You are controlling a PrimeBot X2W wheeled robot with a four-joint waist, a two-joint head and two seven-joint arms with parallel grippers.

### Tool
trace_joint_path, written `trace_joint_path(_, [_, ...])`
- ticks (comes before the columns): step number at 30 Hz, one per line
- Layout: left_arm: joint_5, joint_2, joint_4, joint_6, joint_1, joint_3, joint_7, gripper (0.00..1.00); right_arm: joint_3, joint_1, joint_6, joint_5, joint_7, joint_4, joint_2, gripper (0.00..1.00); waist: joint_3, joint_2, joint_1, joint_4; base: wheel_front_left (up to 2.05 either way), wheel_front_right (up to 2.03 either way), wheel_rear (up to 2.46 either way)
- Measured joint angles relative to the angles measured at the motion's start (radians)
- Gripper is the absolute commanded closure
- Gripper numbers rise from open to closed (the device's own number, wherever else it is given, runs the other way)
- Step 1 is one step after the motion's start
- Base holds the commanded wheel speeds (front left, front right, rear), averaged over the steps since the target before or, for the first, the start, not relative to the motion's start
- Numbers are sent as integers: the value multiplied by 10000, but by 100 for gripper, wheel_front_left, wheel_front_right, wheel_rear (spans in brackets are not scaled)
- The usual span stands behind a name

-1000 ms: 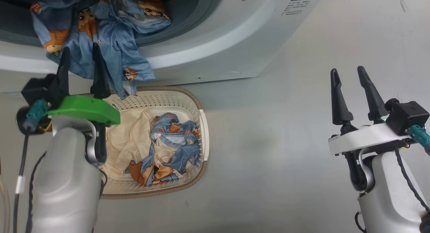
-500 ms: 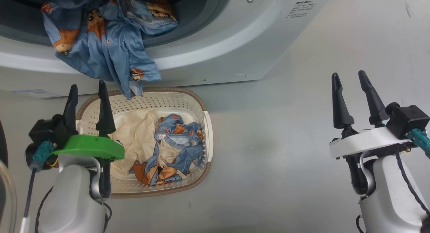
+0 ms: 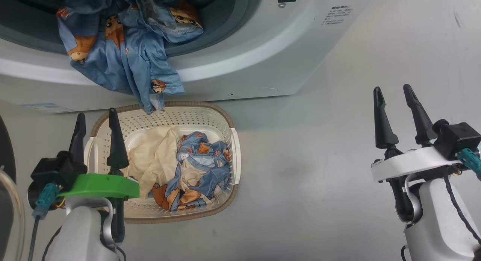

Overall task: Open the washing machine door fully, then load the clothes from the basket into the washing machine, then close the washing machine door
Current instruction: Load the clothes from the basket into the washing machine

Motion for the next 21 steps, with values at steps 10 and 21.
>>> trace_joint_path(10, [0, 0, -479, 29, 557, -190, 0, 0, 40, 9, 0, 0, 0, -2, 8, 0, -57, 0, 0, -9, 0, 0, 0])
trace_joint_path(21, [4, 186, -742, 86, 985, -192, 23, 0, 280, 19, 0, 8, 0, 86, 44, 0, -274, 0, 0, -216, 0, 0, 0])
